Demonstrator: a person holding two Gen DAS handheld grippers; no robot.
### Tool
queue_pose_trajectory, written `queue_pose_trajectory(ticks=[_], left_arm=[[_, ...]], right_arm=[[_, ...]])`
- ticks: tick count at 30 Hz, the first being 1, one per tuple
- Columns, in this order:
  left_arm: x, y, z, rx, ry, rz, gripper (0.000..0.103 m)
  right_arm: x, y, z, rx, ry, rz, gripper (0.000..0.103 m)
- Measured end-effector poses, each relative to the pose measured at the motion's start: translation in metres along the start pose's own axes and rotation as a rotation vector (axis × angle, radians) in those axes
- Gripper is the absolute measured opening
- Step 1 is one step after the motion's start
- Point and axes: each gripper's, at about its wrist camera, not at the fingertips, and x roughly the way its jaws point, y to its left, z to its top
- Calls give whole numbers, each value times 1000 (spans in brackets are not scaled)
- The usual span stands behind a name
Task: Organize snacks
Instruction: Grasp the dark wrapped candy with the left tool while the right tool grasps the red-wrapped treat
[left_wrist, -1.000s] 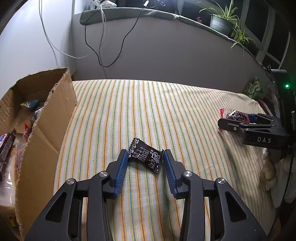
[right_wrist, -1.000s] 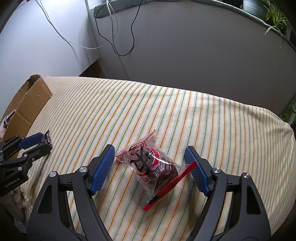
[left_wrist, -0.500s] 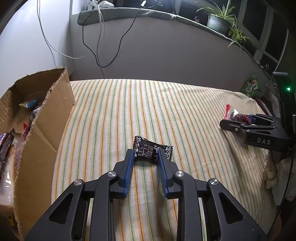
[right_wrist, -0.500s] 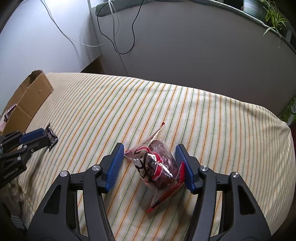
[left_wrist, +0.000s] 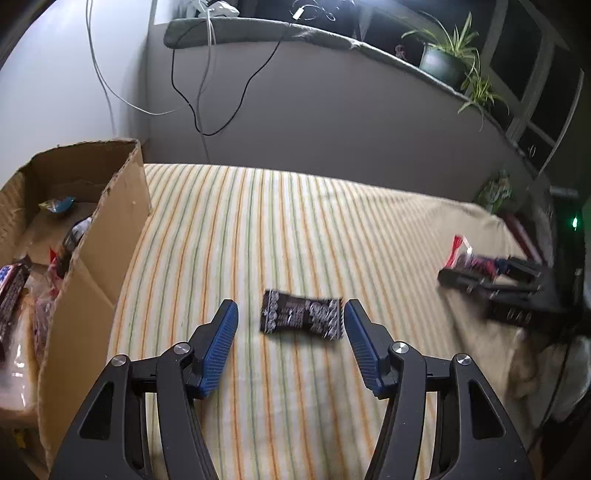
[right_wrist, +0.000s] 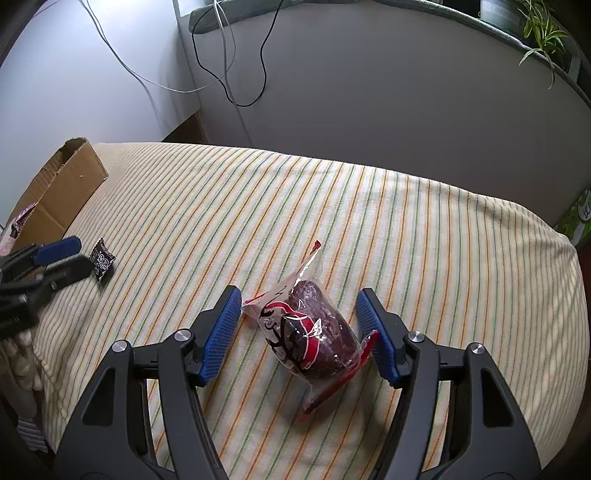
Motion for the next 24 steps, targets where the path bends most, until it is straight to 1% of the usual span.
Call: queue_pose_trajectory(ticks=[2,4,5,6,9,11,14,17,19,20,21,24], left_arm=[[4,-2,6,4,3,-10,58],[12,-2,14,-8,20,-41,44],[16,-2,16,-15,30,-45,34],[20,-2,18,-18,36,-51,29],[30,3,19,-41,82,-78,28],[27,6,18,-53,85,-86,28],[22,9,15,-69,91,-70,28],[18,14,9,-85,98,-83,28],[14,10,4,-56,100,-85,28],[13,7,2,-44,99,-80,31],[12,3,0,-25,96,-70,33],[14,-10,-2,42,78,-11,33]], right_arm=[[0,-1,1,-3,0,0,68],[1,-1,1,-5,1,-1,68],[1,-1,1,-4,0,0,68],[1,-1,1,-4,0,0,68],[1,-1,0,-1,0,2,68],[1,-1,0,2,-2,4,68],[1,-1,0,2,-3,4,68],[0,-1,0,4,-6,6,68],[0,-1,-1,4,-6,7,68],[0,-1,-1,4,-6,7,68],[0,-2,-1,3,-6,7,68],[-1,-1,-1,2,-6,2,68]])
